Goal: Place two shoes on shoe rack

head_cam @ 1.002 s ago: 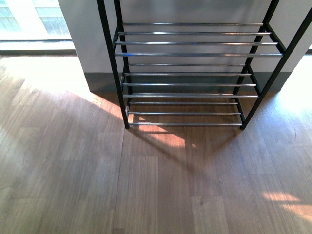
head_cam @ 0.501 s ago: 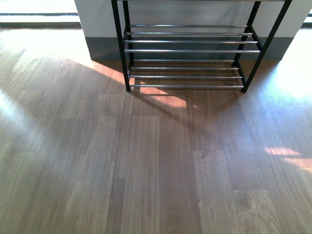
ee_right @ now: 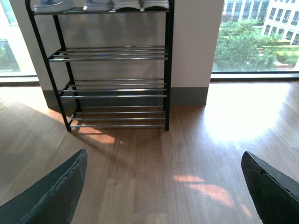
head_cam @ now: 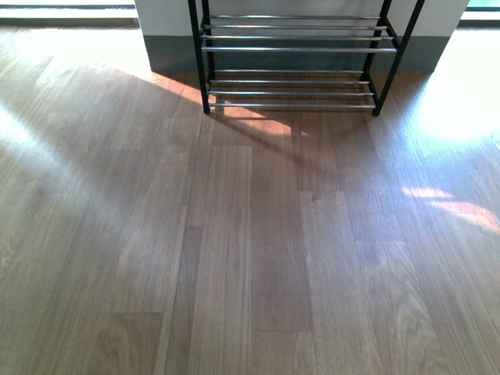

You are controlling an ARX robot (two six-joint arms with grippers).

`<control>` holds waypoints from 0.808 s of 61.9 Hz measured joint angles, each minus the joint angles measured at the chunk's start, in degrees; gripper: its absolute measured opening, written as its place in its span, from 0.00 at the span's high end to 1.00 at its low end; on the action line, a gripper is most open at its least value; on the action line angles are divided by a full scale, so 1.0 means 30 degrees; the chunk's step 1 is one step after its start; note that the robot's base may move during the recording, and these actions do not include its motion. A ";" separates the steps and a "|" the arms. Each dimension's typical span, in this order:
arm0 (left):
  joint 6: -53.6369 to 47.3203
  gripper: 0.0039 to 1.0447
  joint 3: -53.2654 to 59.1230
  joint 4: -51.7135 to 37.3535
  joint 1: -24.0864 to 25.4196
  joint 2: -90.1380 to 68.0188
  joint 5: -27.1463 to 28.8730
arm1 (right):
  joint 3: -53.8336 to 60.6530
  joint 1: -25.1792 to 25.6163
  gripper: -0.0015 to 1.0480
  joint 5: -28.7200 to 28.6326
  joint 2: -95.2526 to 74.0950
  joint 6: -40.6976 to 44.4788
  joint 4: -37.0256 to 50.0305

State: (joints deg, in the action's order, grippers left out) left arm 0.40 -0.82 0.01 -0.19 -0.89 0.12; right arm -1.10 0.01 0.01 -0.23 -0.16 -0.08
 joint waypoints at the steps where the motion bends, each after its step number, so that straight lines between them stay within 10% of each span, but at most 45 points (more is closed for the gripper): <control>1: -0.0007 0.09 0.0000 0.0007 0.0000 0.0000 -0.0029 | 0.0000 0.0000 0.09 0.0007 0.0000 0.0000 0.0000; 50: 0.0000 0.09 0.0000 0.0000 0.0000 0.0000 -0.0036 | -0.0007 0.0000 0.09 0.0015 0.0007 0.0000 0.0000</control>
State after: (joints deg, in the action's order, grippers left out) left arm 0.40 -0.82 0.01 -0.19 -0.89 0.01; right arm -1.13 0.01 0.05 -0.21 -0.16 -0.08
